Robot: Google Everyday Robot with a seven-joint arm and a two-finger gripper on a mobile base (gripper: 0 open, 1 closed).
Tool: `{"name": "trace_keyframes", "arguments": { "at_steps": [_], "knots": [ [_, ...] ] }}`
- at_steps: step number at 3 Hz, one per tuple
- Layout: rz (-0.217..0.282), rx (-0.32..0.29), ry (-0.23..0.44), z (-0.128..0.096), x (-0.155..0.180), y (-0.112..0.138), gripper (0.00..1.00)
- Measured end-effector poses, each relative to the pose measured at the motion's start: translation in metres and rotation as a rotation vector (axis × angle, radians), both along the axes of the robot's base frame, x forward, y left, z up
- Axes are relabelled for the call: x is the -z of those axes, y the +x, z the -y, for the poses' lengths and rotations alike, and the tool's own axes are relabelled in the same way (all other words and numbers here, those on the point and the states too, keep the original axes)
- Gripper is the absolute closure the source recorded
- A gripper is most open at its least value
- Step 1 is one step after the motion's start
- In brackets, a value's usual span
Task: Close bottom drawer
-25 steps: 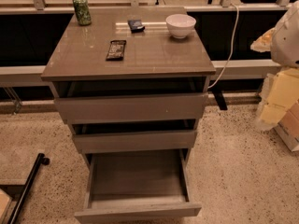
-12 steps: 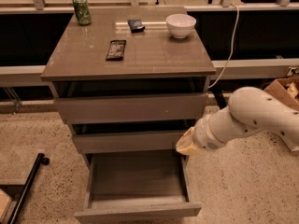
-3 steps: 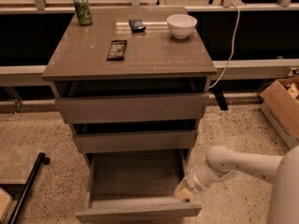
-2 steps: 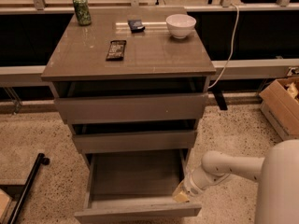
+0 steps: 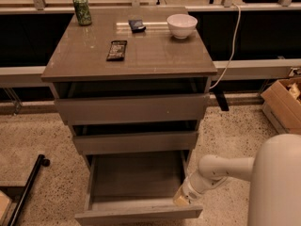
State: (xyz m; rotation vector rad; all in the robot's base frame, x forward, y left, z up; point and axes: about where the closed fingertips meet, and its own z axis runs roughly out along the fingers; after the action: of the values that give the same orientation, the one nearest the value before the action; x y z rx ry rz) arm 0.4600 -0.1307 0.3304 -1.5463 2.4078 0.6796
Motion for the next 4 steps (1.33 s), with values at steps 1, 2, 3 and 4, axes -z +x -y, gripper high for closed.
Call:
{"name": "trace_keyframes", "arguments": {
  "at_steps": [1, 2, 3, 4],
  "knots": [
    [0.037, 0.042, -0.039, 0.005, 0.025, -0.006, 1.00],
    [0.061, 0.089, -0.034, 0.017, 0.052, -0.014, 1.00],
    [0.050, 0.150, 0.010, 0.029, 0.086, -0.023, 1.00],
    [-0.012, 0.199, 0.054, 0.036, 0.134, -0.027, 1.00]
  ]
}}
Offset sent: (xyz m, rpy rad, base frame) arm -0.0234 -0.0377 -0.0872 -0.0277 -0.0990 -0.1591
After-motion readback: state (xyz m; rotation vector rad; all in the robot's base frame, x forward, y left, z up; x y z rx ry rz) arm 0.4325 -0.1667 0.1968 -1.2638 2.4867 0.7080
